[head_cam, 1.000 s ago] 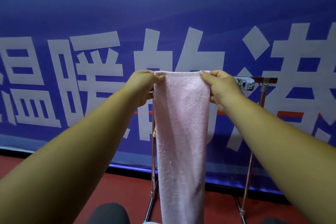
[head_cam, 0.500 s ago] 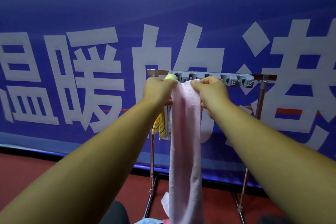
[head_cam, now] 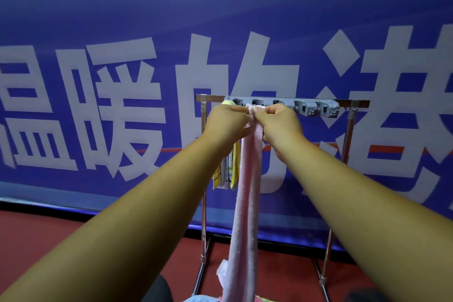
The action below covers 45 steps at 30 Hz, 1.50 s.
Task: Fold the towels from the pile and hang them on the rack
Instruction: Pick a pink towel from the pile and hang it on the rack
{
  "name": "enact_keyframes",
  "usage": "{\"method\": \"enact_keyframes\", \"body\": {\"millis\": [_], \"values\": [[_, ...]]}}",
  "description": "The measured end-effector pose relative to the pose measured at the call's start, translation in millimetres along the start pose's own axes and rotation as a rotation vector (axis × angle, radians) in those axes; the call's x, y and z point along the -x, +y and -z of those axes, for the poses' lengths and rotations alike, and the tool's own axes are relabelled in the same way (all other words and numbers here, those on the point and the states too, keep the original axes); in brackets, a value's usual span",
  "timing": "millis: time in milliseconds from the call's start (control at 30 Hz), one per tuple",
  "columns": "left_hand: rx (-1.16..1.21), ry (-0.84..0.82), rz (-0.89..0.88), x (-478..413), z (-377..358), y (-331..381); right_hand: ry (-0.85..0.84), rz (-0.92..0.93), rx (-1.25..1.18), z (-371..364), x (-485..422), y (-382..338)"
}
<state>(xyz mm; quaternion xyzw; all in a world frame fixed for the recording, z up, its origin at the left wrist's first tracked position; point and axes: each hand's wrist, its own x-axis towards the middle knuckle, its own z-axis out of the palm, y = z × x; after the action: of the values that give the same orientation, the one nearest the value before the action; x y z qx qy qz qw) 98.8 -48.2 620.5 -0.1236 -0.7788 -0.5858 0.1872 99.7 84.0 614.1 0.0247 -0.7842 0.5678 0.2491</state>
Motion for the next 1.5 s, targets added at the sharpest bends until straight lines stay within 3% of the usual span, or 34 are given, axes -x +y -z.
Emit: {"method": "enact_keyframes", "body": {"millis": [100, 300, 467, 767, 900, 1100, 1267, 1500], "values": [[0.100, 0.029, 0.092, 0, -2, 0, -0.039, 0.018, -0.035, 0, -3, 4], [0.145, 0.106, 0.039, -3, 2, -9, -0.150, -0.022, -0.157, -2, -12, 10], [-0.032, 0.145, 0.049, -9, 6, -8, -0.198, -0.020, -0.191, -8, -16, 10], [-0.065, 0.068, 0.188, -10, 18, -15, -0.207, -0.050, -0.260, -9, -17, 6], [-0.081, 0.099, 0.142, -9, 15, -17, -0.106, -0.093, -0.200, -12, -17, 4], [-0.310, 0.318, -0.037, -2, 11, -11, -0.030, -0.161, -0.180, -11, -16, 0], [-0.431, 0.125, -0.189, 2, 5, -5, -0.033, -0.182, -0.198, -15, -20, 5], [-0.470, 0.104, -0.139, -2, 7, -13, -0.174, -0.220, -0.410, -17, -19, 16]]}}
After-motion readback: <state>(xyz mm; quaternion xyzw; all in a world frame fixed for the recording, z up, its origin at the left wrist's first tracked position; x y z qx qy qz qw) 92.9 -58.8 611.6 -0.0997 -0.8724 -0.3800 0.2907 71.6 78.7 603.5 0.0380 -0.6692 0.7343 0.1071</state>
